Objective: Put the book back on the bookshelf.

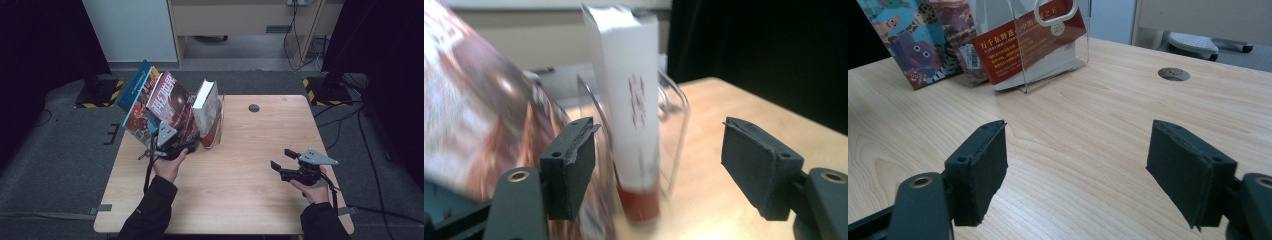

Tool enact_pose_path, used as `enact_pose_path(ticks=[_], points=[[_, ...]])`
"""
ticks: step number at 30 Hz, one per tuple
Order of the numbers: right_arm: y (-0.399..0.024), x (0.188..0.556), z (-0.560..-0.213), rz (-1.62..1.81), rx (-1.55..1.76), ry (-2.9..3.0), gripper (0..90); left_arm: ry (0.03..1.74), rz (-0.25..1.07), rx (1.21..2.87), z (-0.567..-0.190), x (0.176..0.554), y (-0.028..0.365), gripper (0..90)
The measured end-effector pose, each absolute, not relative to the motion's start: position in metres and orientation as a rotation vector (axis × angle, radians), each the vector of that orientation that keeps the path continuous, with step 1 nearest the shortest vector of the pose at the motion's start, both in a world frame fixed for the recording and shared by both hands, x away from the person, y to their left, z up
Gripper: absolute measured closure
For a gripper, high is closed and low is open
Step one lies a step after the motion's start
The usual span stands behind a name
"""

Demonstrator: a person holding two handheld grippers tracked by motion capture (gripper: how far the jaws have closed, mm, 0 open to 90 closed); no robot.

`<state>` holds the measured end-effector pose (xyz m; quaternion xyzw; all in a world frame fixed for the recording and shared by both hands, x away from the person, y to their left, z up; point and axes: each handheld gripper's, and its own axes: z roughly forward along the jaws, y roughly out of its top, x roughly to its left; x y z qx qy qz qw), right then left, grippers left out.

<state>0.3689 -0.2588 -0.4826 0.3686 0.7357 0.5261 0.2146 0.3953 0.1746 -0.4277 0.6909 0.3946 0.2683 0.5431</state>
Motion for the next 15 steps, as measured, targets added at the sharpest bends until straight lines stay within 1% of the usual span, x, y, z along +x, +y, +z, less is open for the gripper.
enact_pose_path(ticks=[1,4,6,8,9,10,15], points=[[-0.258,0.369,-0.483,1.455,1.03,2.042,23.1,0.929,0.639,1.649,-0.429,0.389,0.179,29.2],[-0.258,0.369,-0.484,1.422,1.05,2.052,21.8,0.942,0.588,1.647,-0.435,0.376,0.189,28.2],[-0.257,0.369,-0.485,1.399,1.072,2.058,20.0,0.955,0.556,1.681,-0.442,0.369,0.196,27.6],[-0.257,0.37,-0.486,1.366,1.098,2.063,17.5,0.954,0.548,1.741,-0.45,0.362,0.202,26.4],[-0.257,0.37,-0.487,1.35,1.103,2.069,16.1,0.954,0.548,1.741,-0.45,0.362,0.202,25.6],[-0.257,0.37,-0.488,1.342,1.111,2.068,15.9,0.975,0.523,1.782,-0.461,0.357,0.209,25.0],[-0.257,0.372,-0.494,1.249,1.159,2.1,13.4,1.03,0.477,1.858,-0.485,0.347,0.23,21.4]])
